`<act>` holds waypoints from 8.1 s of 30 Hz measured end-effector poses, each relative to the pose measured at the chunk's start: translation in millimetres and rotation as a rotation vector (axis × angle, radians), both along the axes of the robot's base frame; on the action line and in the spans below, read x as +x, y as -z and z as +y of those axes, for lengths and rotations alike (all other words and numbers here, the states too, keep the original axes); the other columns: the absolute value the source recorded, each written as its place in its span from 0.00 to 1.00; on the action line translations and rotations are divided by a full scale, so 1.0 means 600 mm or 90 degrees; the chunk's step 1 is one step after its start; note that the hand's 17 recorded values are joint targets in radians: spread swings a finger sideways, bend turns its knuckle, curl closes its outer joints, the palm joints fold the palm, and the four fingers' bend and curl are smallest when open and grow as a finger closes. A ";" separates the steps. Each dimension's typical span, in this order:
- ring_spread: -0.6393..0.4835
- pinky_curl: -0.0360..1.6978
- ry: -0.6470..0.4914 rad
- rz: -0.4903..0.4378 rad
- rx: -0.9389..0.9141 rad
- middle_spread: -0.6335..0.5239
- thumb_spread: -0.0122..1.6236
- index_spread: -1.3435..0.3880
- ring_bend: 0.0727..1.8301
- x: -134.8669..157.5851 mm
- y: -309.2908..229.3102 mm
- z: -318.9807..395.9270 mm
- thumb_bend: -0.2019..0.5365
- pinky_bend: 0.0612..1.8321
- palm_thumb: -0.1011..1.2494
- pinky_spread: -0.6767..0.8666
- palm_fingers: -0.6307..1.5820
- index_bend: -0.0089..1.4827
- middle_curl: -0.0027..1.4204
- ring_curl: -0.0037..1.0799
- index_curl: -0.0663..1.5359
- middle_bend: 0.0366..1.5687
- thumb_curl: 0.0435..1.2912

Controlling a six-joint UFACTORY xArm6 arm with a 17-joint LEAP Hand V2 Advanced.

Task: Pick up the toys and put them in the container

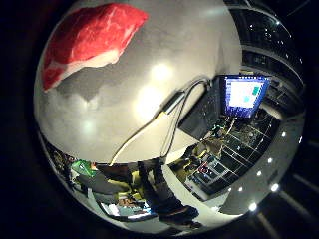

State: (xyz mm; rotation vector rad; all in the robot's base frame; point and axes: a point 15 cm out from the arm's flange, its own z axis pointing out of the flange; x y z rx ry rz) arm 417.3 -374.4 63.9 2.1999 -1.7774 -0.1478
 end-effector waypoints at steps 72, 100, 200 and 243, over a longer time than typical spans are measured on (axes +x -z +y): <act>0.41 0.55 -0.210 -0.227 0.205 0.45 0.70 0.65 0.76 0.147 -0.402 0.925 0.25 0.59 0.77 0.27 0.83 0.77 0.43 0.52 0.47 0.83 0.37; 0.75 0.25 -0.251 -0.183 0.210 0.57 0.63 0.49 0.14 0.133 -0.407 0.904 0.24 0.25 0.54 0.74 0.28 0.12 0.19 0.18 0.23 0.09 0.23; 0.32 0.48 0.038 -0.301 0.075 0.35 0.69 0.55 0.70 0.248 -0.276 0.233 0.29 0.69 0.80 0.29 0.77 0.70 0.59 0.68 0.57 0.77 0.28; 0.75 0.30 -0.294 -0.230 0.167 0.58 0.61 0.49 0.12 0.183 -0.308 0.934 0.23 0.23 0.57 0.72 0.25 0.10 0.22 0.28 0.23 0.09 0.23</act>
